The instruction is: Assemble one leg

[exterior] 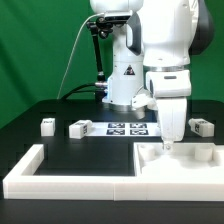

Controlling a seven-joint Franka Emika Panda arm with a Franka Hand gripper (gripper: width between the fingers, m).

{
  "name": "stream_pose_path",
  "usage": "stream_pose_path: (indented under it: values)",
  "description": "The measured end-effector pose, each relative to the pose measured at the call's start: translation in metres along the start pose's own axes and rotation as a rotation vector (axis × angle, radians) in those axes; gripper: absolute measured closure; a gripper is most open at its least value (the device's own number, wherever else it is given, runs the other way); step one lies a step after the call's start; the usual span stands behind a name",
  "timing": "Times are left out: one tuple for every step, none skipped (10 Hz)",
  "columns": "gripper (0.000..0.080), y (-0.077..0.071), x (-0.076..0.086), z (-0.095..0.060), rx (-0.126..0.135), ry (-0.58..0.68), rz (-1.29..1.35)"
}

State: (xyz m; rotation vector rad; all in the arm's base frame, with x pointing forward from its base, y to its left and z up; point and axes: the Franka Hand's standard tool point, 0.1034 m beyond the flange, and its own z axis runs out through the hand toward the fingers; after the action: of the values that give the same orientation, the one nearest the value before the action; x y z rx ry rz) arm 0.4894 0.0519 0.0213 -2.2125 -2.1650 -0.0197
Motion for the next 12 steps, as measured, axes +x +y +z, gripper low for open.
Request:
stream_pose_path:
  values:
    - [0.0222,0.0,0.0,0.0,0.0,0.0,0.0]
    - [0.0166,0.0,0.0,0.0,0.0,0.0,0.0]
    - [0.0166,0.0,0.0,0.0,0.0,0.0,0.0]
    - [0.0152,0.0,0.0,0.0,0.0,0.0,0.001]
    - [0.0152,0.0,0.0,0.0,0.0,0.0,0.001]
    - [0.015,0.0,-0.001,0.0,0.0,0.0,0.001]
    - [0.015,0.0,-0.001,0.0,0.0,0.0,0.001]
    - [0.015,-0.002,0.0,-0.007,-0.002,-0.005,0.021]
    - [0.015,-0.008,0.002,-0.018,-0.008,-0.013,0.041]
    - [0.015,-0.016,0.004,-0.028,-0.014,-0.019,0.059]
    - [0.015,-0.025,0.006,-0.037,-0.021,-0.025,0.097]
    - [0.015,-0.035,0.01,-0.045,-0.029,-0.03,0.137]
